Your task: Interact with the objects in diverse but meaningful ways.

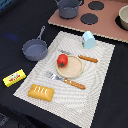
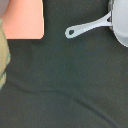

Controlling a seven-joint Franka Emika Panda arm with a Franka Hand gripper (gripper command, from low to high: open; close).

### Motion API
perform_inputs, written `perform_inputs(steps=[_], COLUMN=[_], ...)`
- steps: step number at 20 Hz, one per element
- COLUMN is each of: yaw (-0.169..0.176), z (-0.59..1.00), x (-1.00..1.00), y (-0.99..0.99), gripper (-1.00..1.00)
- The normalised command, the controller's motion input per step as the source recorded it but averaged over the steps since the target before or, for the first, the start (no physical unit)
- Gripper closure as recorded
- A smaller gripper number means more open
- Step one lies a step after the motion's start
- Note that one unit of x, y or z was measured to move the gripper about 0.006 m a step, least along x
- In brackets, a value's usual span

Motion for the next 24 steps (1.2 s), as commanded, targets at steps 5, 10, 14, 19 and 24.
perform_inputs(steps=[5,10,14,19,24], yaw=[0.000,-0.015,-0.009,-0.006,-0.008], z=[-0.09,-0.12,-0.20,-0.16,-0.12], x=[0.19,0.85,0.97,0.99,0.91], y=[-0.13,-0.17,-0.25,-0.29,-0.28], gripper=[-1.00,-1.00,-1.00,-1.00,-1.00])
